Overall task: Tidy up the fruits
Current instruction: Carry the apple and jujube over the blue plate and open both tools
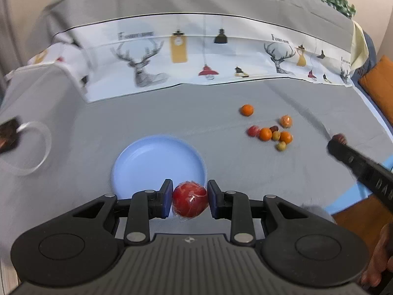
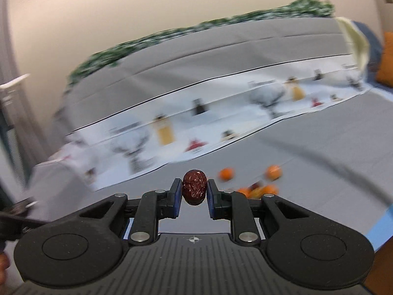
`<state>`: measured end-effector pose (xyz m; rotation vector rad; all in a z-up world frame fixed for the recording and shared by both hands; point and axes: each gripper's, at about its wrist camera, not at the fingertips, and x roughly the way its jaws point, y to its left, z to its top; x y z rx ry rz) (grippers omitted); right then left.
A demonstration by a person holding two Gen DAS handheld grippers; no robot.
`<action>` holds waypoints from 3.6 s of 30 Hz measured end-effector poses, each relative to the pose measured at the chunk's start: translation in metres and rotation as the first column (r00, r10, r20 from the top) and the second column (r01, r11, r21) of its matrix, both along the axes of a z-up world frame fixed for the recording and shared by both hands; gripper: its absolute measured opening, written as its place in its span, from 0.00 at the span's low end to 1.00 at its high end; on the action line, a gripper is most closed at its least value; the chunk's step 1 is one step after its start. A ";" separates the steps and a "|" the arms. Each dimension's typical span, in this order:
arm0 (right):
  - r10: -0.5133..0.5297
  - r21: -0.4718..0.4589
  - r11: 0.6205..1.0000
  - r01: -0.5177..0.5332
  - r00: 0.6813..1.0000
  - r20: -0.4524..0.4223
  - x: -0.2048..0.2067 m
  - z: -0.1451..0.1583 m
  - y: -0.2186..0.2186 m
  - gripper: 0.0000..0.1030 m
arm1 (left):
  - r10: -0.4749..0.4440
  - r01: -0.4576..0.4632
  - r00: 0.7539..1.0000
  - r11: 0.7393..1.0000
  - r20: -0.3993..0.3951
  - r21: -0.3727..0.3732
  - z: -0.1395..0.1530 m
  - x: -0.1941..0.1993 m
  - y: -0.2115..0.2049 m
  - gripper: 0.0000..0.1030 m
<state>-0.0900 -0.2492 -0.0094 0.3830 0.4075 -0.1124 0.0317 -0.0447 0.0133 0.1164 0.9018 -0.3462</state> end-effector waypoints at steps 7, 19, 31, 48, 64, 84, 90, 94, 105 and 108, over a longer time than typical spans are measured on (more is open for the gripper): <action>0.147 -0.057 0.987 -0.147 0.989 -0.004 -0.048 0.014 0.078 0.22 | 0.061 -0.060 0.998 0.998 0.033 -0.033 0.011 -0.062 0.060 0.32; 0.209 -0.138 0.969 -0.206 0.978 0.010 -0.071 0.023 0.116 0.22 | 0.103 -0.098 0.993 0.991 0.058 -0.089 0.013 -0.093 0.090 0.32; 0.223 -0.122 0.967 -0.224 0.975 -0.015 -0.064 0.017 0.116 0.22 | 0.112 -0.107 0.992 0.990 0.049 -0.096 0.008 -0.091 0.093 0.32; 0.214 -0.118 0.969 -0.216 0.976 -0.028 -0.057 0.012 0.116 0.22 | 0.114 -0.111 0.993 0.989 0.024 -0.095 -0.002 -0.082 0.095 0.32; 0.178 -0.125 0.974 -0.187 0.981 -0.077 -0.022 -0.001 0.113 0.22 | 0.158 -0.157 0.987 0.986 0.011 -0.059 -0.008 -0.037 0.102 0.32; 0.199 -0.151 0.961 -0.231 0.960 -0.199 0.110 -0.052 0.125 0.22 | 0.159 -0.159 0.981 0.987 -0.109 0.009 -0.078 0.082 0.073 0.32; 0.207 -0.172 0.952 -0.255 0.944 -0.256 0.144 -0.080 0.126 0.22 | 0.145 -0.139 0.979 0.989 -0.147 0.047 -0.110 0.112 0.063 0.32; 0.217 -0.179 0.943 -0.279 0.929 -0.301 0.163 -0.097 0.127 0.22 | 0.138 -0.129 0.975 0.990 -0.172 0.060 -0.130 0.128 0.056 0.32; 0.256 -0.163 0.926 -0.341 0.883 -0.395 0.203 -0.117 0.134 0.54 | 0.104 -0.090 0.986 0.989 -0.127 0.115 -0.147 0.156 0.045 0.90; 0.227 -0.156 0.940 -0.302 0.900 -0.373 0.197 -0.107 0.131 0.77 | 0.102 -0.095 0.993 0.989 -0.066 0.110 -0.132 0.144 0.051 1.00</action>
